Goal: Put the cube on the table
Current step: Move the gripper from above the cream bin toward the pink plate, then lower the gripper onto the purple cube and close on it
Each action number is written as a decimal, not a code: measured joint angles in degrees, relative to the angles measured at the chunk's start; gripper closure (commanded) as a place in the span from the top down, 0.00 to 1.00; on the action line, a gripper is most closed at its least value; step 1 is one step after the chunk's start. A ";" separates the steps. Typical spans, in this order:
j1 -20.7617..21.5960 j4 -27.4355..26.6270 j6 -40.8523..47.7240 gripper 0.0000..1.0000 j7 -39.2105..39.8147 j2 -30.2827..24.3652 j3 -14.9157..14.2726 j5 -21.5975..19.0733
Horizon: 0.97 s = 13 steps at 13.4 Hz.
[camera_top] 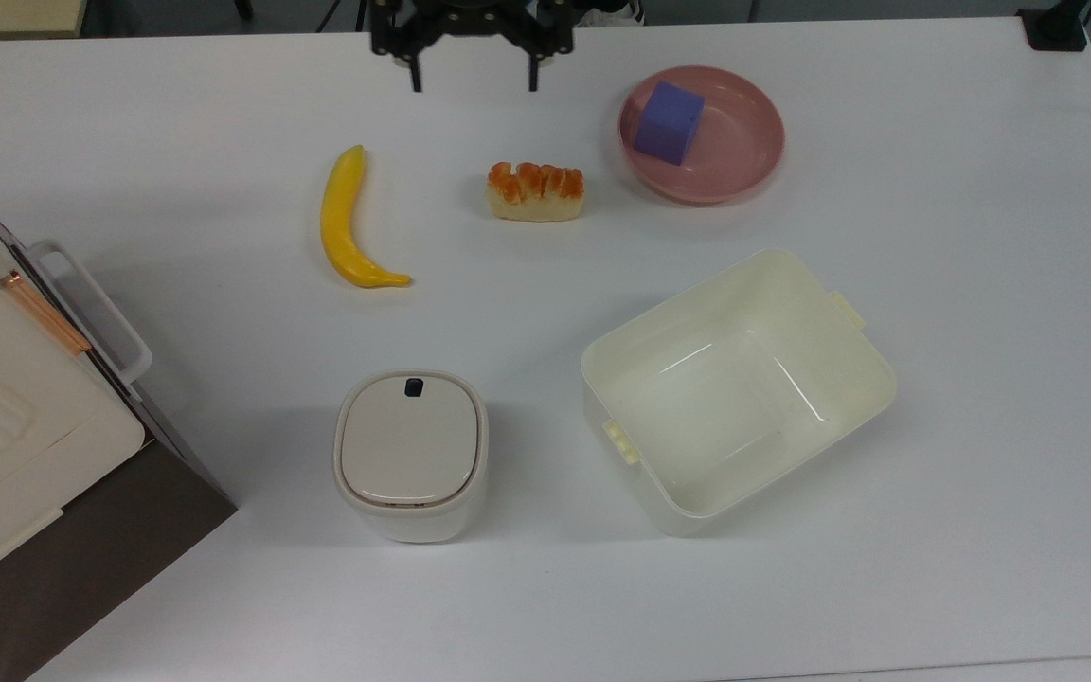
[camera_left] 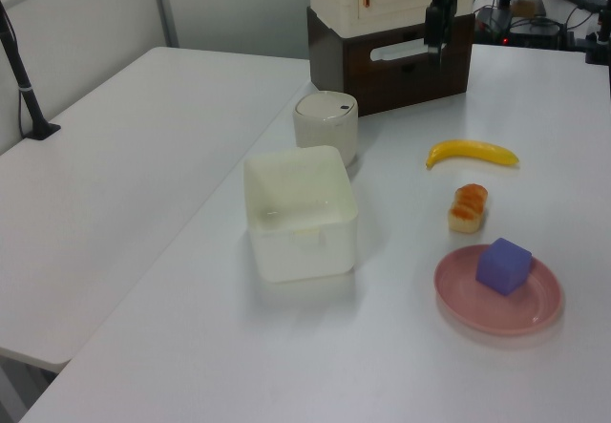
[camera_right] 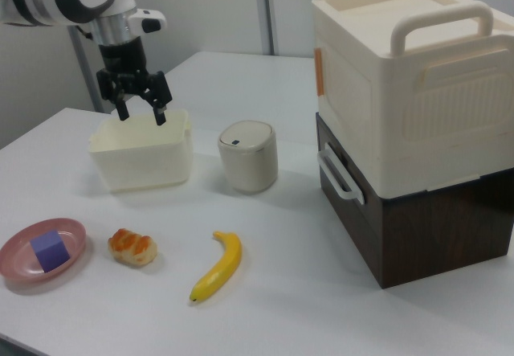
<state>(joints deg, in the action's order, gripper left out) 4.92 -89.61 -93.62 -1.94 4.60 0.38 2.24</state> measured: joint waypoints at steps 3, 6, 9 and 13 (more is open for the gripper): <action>2.62 -2.07 0.02 1.00 -3.33 0.19 0.05 -0.72; 4.69 -7.03 0.12 1.00 -4.45 0.31 0.14 -3.37; 6.41 -12.32 0.11 1.00 -8.82 0.61 0.69 -5.81; 9.81 -18.65 -0.63 1.00 -18.04 1.82 1.32 -9.98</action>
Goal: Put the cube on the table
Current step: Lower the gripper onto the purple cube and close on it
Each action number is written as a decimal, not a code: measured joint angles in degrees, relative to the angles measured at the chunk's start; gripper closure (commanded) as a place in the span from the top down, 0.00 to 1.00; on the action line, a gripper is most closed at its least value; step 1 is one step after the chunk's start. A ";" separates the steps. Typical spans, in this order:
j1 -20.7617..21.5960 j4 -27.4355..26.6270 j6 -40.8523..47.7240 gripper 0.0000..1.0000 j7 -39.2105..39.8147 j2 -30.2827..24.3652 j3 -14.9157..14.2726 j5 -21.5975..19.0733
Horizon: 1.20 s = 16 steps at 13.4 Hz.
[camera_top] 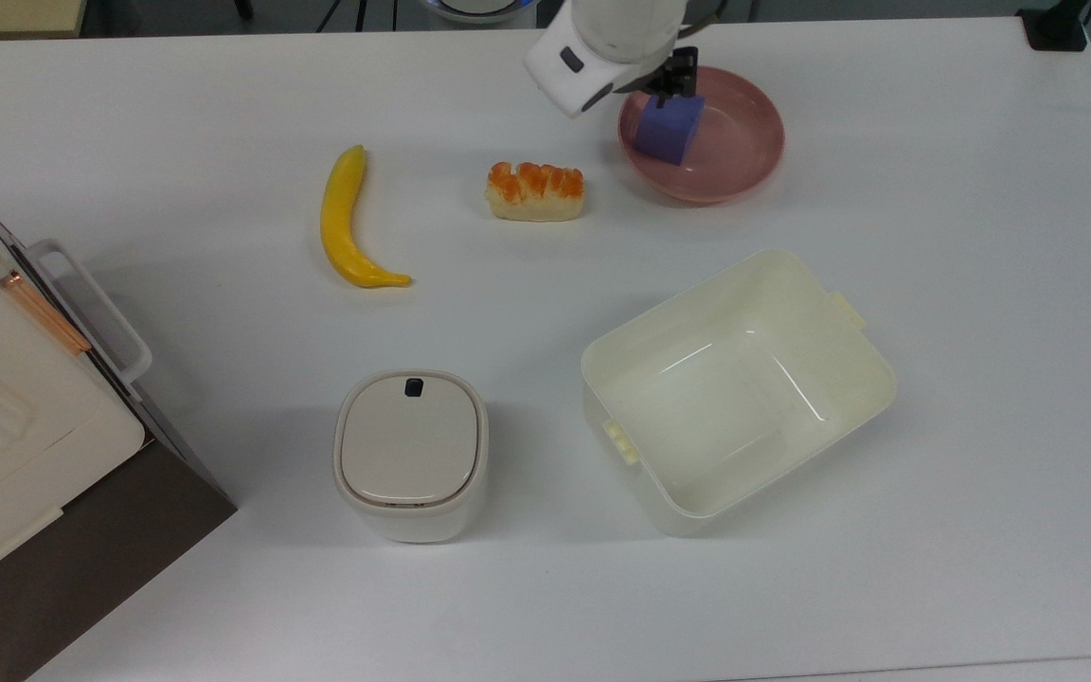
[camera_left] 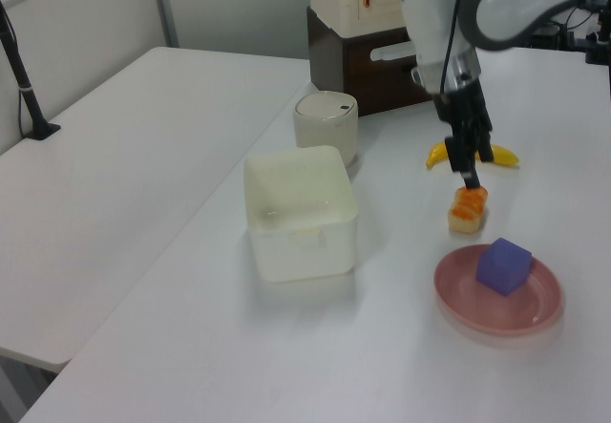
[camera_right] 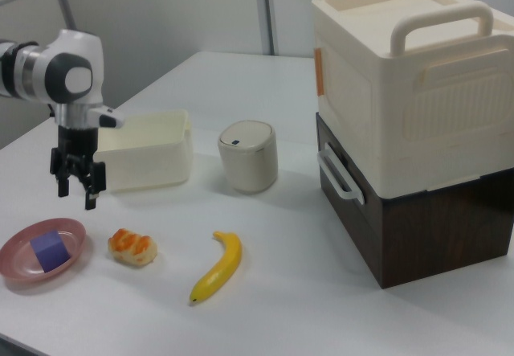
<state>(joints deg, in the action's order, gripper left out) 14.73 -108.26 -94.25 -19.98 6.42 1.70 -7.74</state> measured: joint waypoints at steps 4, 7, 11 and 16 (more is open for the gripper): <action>3.78 -4.34 -4.75 1.00 -10.10 1.84 0.82 -1.61; 6.74 -6.37 -7.69 1.00 -13.88 3.46 1.19 -2.23; 9.34 -6.80 -8.78 0.85 -16.40 5.95 1.25 -2.23; 9.54 -6.68 -8.76 0.26 -16.46 6.71 1.25 -2.23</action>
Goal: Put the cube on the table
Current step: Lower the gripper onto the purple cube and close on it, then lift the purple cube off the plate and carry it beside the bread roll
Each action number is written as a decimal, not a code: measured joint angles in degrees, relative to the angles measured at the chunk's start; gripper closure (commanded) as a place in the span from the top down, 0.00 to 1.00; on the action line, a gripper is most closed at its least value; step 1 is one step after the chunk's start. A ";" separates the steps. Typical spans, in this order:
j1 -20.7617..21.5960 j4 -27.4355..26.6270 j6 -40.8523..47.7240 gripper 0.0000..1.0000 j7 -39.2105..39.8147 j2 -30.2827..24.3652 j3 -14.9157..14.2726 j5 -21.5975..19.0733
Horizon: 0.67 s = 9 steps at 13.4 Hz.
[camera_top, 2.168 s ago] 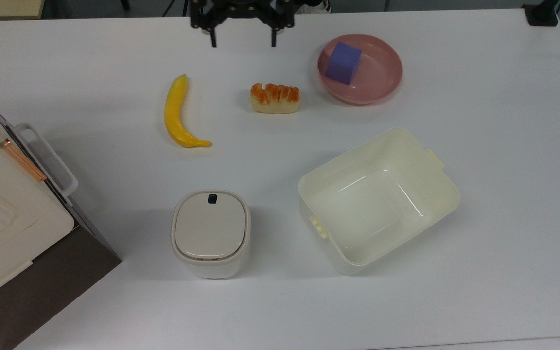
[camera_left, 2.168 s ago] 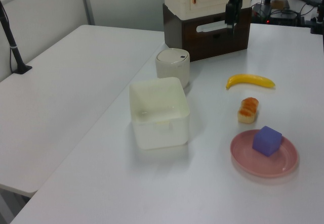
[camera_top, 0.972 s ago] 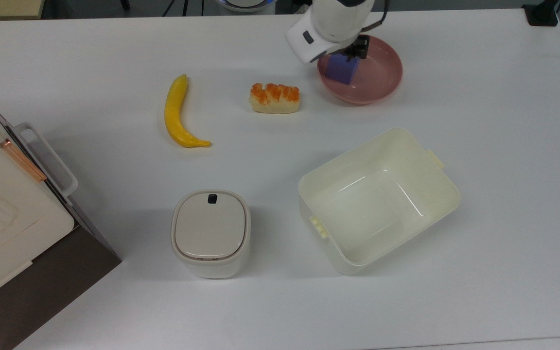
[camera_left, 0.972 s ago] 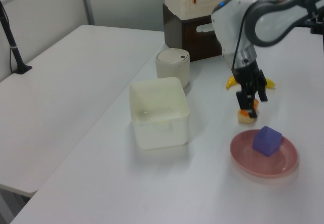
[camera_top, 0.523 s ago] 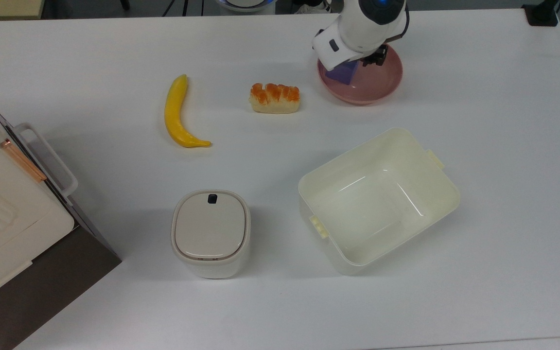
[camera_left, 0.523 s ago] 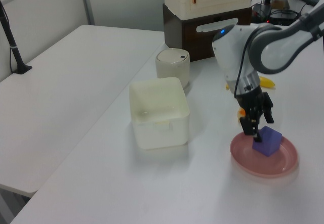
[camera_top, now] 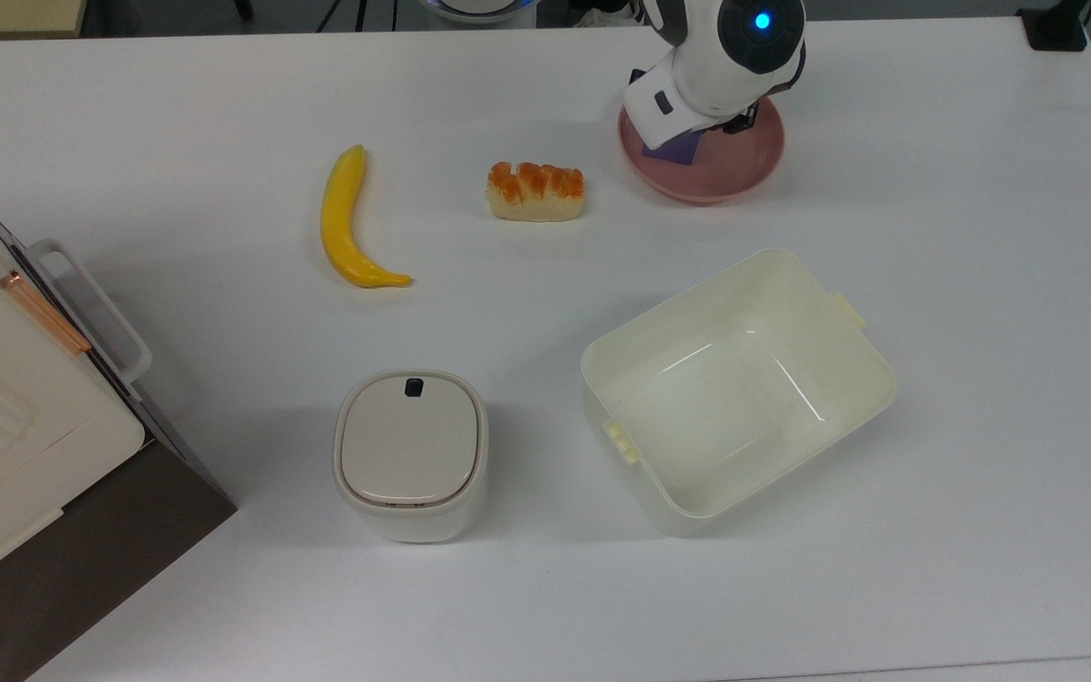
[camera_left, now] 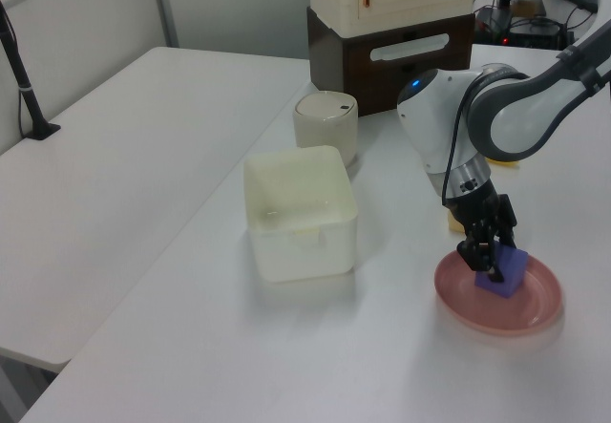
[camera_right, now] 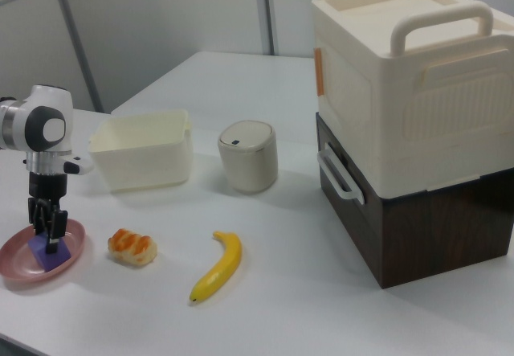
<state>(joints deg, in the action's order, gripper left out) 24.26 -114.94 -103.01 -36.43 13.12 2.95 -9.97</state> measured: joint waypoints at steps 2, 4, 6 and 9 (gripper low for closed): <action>0.46 0.45 1.67 0.26 0.03 -0.28 0.01 0.00; 0.53 2.66 5.40 0.27 0.69 -1.02 -0.01 0.01; 0.05 5.50 8.34 0.27 2.58 -1.90 -0.23 0.21; -3.76 10.42 9.61 0.28 6.96 -2.79 -0.65 3.19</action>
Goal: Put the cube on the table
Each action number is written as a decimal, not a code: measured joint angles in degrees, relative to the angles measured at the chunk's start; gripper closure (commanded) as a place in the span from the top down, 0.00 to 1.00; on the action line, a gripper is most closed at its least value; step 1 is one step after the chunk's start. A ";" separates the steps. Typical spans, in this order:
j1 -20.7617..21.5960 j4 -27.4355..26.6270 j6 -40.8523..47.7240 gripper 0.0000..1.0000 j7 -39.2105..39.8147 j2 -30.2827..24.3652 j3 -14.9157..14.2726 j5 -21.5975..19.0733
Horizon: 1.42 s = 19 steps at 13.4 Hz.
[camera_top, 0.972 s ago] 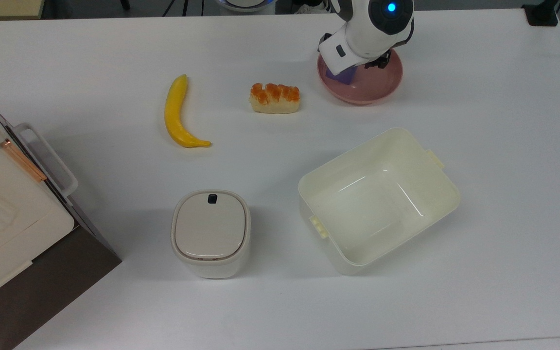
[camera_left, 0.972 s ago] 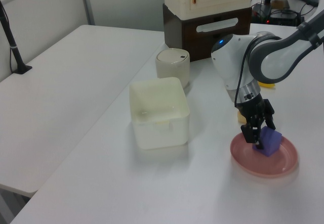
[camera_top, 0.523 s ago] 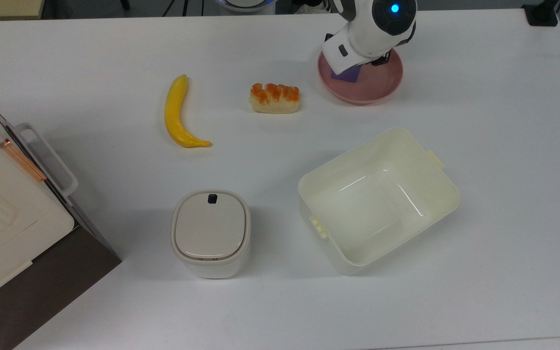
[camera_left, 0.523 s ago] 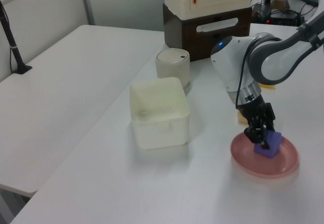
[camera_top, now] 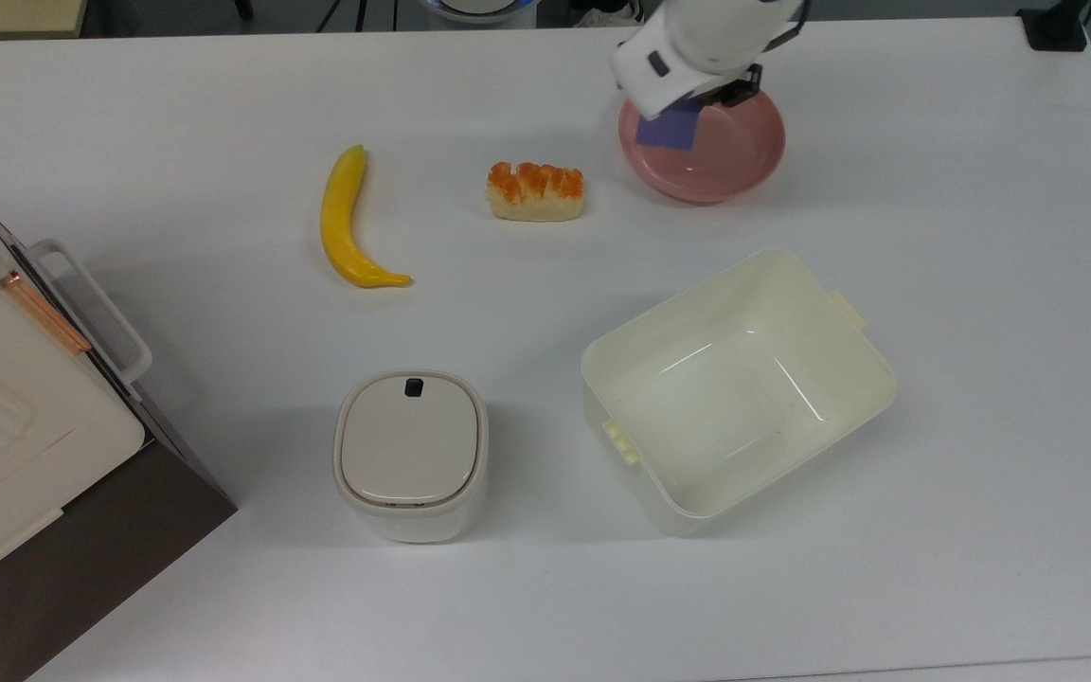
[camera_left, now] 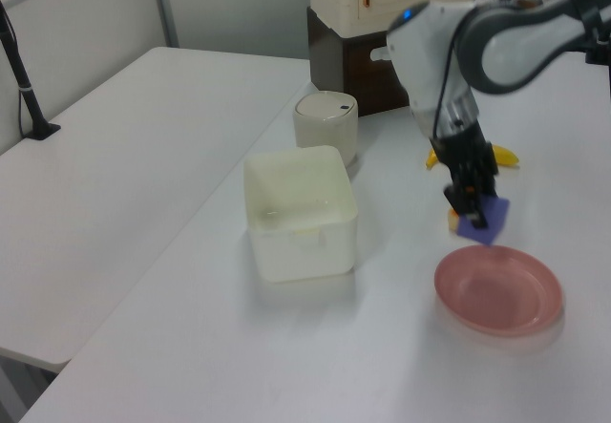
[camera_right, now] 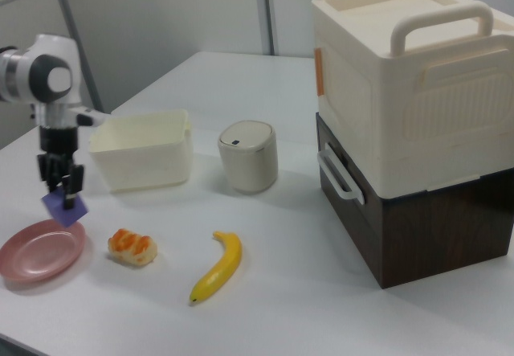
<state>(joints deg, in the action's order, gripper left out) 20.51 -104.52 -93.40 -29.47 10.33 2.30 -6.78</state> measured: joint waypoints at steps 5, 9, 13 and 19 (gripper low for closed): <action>-12.84 6.03 0.00 0.37 15.21 1.53 -0.33 5.52; -19.08 6.78 -2.80 0.74 21.50 3.85 -0.42 9.40; -22.29 7.53 -3.21 1.00 23.61 4.70 -0.45 10.70; -23.25 12.95 -3.21 1.00 23.62 4.46 -0.63 10.82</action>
<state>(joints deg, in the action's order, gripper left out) -2.74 -91.57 -96.60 -5.85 14.79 1.67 4.04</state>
